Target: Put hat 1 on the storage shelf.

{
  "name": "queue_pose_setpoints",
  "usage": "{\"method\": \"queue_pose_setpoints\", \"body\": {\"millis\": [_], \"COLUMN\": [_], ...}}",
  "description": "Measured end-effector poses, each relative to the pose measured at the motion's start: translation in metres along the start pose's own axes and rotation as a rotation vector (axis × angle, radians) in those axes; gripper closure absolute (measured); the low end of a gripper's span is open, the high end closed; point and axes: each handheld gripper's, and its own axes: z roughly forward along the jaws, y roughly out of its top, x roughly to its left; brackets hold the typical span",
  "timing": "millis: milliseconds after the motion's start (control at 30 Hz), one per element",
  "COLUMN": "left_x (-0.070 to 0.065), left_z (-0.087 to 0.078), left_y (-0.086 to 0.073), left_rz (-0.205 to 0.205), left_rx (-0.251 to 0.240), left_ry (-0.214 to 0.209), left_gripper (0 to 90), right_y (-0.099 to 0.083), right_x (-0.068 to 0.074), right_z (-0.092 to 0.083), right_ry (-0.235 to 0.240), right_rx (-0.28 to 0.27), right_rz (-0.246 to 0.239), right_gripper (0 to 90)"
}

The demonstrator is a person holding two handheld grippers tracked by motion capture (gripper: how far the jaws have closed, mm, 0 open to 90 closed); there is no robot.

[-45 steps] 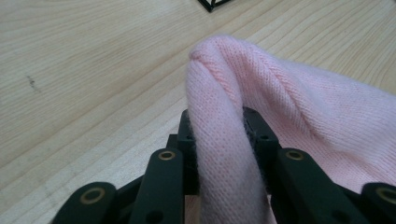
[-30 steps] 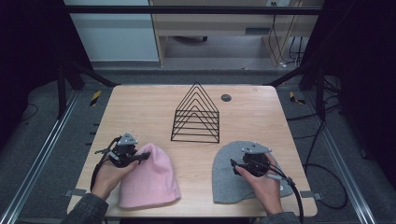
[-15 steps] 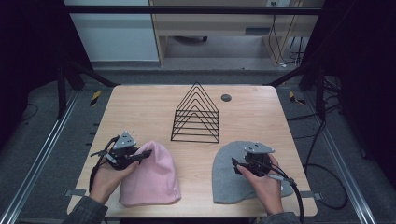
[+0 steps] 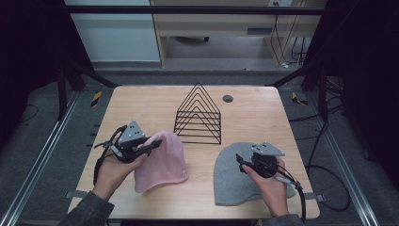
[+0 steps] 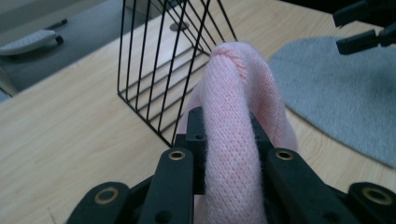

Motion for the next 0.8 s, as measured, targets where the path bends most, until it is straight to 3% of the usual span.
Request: {"method": "queue_pose_setpoints", "body": {"millis": [100,333,600,800], "left_x": [0.004,0.015,0.026,0.033], "left_z": [-0.005,-0.02,-0.04,-0.049], "left_y": [0.013,0.038,0.07,0.087], "left_rz": [0.001,-0.01,-0.005,-0.012], "left_rx": [-0.02,-0.056,-0.113,-0.129], "left_ry": [0.003,0.005,0.007,0.026], "left_gripper": [77.7,77.7,77.6,77.6], "right_y": [0.005,0.027,0.062,0.087], "right_x": [0.005,0.027,0.067,0.086], "right_z": [-0.004,-0.011,-0.008,-0.008], "right_ry": [0.021,0.071,0.2,0.289], "right_rx": [-0.02,-0.039,-0.005,-0.009], "right_rz": [0.008,-0.05,-0.179,-0.217], "right_gripper": [31.5,33.6,34.5,35.2]}}
